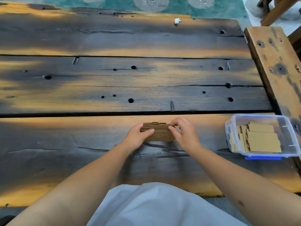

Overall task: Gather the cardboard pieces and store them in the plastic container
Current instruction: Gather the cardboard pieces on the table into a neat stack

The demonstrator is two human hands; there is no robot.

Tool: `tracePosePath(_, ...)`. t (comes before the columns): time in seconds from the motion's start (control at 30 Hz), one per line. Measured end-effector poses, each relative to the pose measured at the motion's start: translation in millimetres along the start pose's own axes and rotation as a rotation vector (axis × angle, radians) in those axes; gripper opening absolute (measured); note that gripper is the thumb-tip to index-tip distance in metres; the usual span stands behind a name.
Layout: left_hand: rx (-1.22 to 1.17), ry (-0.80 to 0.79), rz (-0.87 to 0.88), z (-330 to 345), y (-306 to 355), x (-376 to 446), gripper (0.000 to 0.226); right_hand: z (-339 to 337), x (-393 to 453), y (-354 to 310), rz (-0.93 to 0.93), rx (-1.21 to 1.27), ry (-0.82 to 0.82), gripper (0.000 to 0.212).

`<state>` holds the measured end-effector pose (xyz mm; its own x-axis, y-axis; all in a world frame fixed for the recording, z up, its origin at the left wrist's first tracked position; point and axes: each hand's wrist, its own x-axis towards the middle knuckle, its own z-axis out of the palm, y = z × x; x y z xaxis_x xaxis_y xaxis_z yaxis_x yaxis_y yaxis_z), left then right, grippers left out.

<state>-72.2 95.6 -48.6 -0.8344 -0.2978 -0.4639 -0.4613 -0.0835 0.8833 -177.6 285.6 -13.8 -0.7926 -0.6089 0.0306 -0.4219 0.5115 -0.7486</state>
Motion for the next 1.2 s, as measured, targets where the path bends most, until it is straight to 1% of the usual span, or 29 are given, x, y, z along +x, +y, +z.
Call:
tracePosePath(0.07,0.003,-0.004,0.005,-1.0,-1.0,-0.2,0.028,-4.6,3.3,-3.5,-0.061,-0.032,-0.03,0.003)
tracePosePath(0.13,0.003,-0.01,0.007,-1.5,-2.0,-1.8,0.027,-9.3,5.0,-7.0,-0.017,-0.016,-0.073,0.002)
tracePosePath(0.2,-0.002,-0.017,0.008,-2.0,-2.9,-3.5,0.02,-14.8,4.9,-10.9,0.051,0.046,-0.094,0.002)
tracePosePath(0.27,-0.017,-0.02,0.009,-1.7,-4.1,-4.3,0.011,-22.4,4.8,-16.1,0.081,0.108,-0.075,0.007)
tracePosePath(0.37,-0.016,-0.047,0.009,0.6,-2.1,-5.0,0.01,-34.9,4.5,-27.1,0.066,0.132,-0.049,0.018)
tracePosePath(0.43,0.011,-0.064,0.008,3.0,-0.3,-4.6,0.012,-41.9,4.2,-34.4,0.043,0.125,-0.008,0.019)
tracePosePath(0.5,0.017,-0.068,0.016,4.7,0.1,-3.5,0.014,-48.2,5.6,-38.9,0.037,0.171,0.06,0.019)
tracePosePath(0.53,0.004,-0.061,0.021,5.2,-0.1,-2.8,0.016,-50.5,7.3,-39.8,0.042,0.194,0.057,0.017)
tracePosePath(0.57,-0.011,-0.053,0.025,5.2,-0.3,-2.3,0.017,-52.0,8.7,-39.9,0.052,0.206,0.016,0.015)
tracePosePath(0.6,-0.019,-0.052,0.033,5.6,-0.3,-1.9,0.019,-52.3,9.6,-38.5,0.065,0.189,-0.048,0.017)
tracePosePath(0.67,-0.023,-0.064,0.053,6.4,-0.3,-1.4,0.021,-49.1,10.0,-28.9,0.075,0.049,-0.171,0.029)
tracePosePath(0.7,-0.027,-0.069,0.055,6.3,-0.4,-1.8,0.021,-46.4,9.3,-23.7,0.074,-0.043,-0.202,0.031)
tracePosePath(0.77,-0.03,-0.07,0.044,5.6,-1.2,-2.5,0.02,-43.4,7.6,-17.7,0.08,-0.118,-0.212,0.019)
tracePosePath(0.83,-0.021,-0.071,0.032,4.5,-2.0,-3.1,0.019,-44.4,4.6,-14.7,0.071,-0.093,-0.227,0.009)
tracePosePath(0.97,-0.007,-0.09,0.036,4.2,-0.7,-4.6,0.016,-55.1,4.4,-12.4,-0.005,-0.129,-0.191,0.007)
tracePosePath(1.1,0.003,-0.088,0.037,4.1,1.5,-4.0,0.019,-79.2,4.7,-6.3,0.061,-0.141,-0.133,0.005)
tracePosePath(1.2,-0.008,-0.099,0.028,4.8,5.0,-3.7,0.022,-103.5,3.1,-9.3,0.03,-0.148,0.03,0.01)
